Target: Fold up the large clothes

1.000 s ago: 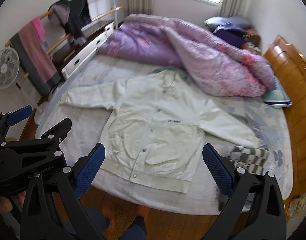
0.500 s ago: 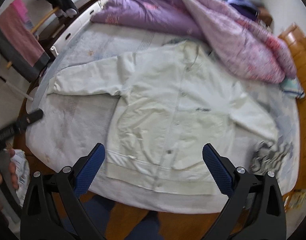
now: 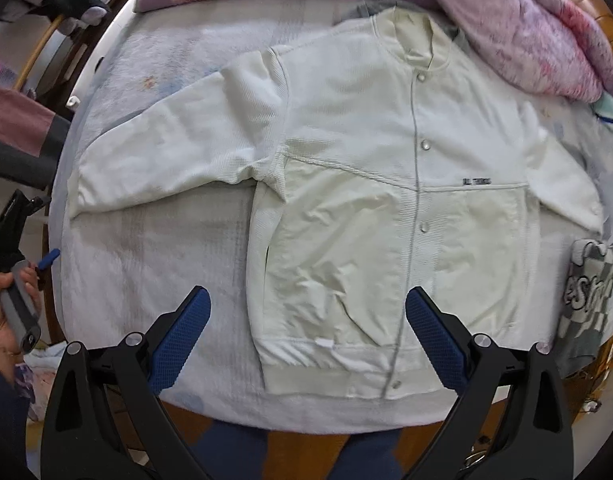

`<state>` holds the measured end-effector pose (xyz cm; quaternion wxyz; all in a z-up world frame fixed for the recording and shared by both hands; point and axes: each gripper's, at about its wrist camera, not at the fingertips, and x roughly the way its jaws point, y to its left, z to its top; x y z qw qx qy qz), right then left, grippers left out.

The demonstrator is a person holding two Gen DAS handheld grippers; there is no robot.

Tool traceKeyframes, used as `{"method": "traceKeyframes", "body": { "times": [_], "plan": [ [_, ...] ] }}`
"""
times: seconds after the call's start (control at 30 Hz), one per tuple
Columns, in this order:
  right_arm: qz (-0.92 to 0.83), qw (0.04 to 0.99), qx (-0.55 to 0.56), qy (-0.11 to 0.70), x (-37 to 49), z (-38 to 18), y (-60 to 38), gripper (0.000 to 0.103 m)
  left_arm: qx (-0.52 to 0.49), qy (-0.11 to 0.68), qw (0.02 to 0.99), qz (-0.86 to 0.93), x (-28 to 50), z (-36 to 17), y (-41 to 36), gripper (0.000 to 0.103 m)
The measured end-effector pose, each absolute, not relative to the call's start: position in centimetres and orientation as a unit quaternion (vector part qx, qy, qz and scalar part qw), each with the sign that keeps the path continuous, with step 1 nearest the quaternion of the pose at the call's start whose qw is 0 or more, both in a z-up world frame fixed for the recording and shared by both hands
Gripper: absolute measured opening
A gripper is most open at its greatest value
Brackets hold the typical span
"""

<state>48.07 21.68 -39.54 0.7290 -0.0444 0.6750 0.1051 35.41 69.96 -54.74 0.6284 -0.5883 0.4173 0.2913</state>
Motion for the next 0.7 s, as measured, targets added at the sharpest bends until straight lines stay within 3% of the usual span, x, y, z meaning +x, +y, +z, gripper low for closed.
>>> {"method": "traceKeyframes", "body": {
  "times": [0.13, 0.2, 0.3, 0.33, 0.4, 0.53, 0.6, 0.63, 0.7],
  "plan": [
    [0.112, 0.722, -0.047, 0.681, 50.0, -42.1, 22.4, 0.094, -0.621, 0.387, 0.614, 0.297, 36.0, -58.0, 70.5, 0.095],
    [0.116, 0.72, -0.041, 0.683, 50.9, -43.2, 22.3, 0.094, -0.639, 0.373, 0.607, 0.291, 36.1, -59.1, 70.4, 0.08],
    [0.127, 0.711, -0.026, 0.691, 52.2, -45.0, 22.3, 0.094, -0.657, 0.355, 0.599, 0.29, 36.3, -60.5, 70.7, 0.072],
    [0.133, 0.707, -0.015, 0.694, 52.7, -45.6, 22.3, 0.094, -0.655, 0.356, 0.6, 0.292, 36.3, -60.6, 70.8, 0.058],
    [0.135, 0.701, 0.018, 0.7, 54.1, -46.7, 22.1, 0.094, -0.653, 0.351, 0.607, 0.287, 36.4, -60.6, 71.1, 0.053],
    [0.144, 0.711, 0.065, 0.686, 57.1, -47.9, 22.1, 0.094, -0.642, 0.362, 0.611, 0.289, 36.2, -60.6, 71.7, 0.024],
    [0.149, 0.713, 0.081, 0.681, 58.6, -48.5, 22.2, 0.094, -0.63, 0.358, 0.624, 0.292, 36.0, -59.9, 71.7, 0.019],
    [0.152, 0.712, 0.09, 0.679, 59.5, -49.0, 22.3, 0.091, -0.623, 0.352, 0.634, 0.293, 35.7, -59.1, 71.7, 0.018],
    [0.154, 0.711, 0.101, 0.678, 61.6, -50.3, 22.4, 0.054, -0.614, 0.337, 0.652, 0.29, 35.3, -57.4, 71.5, 0.018]
  ]
}}
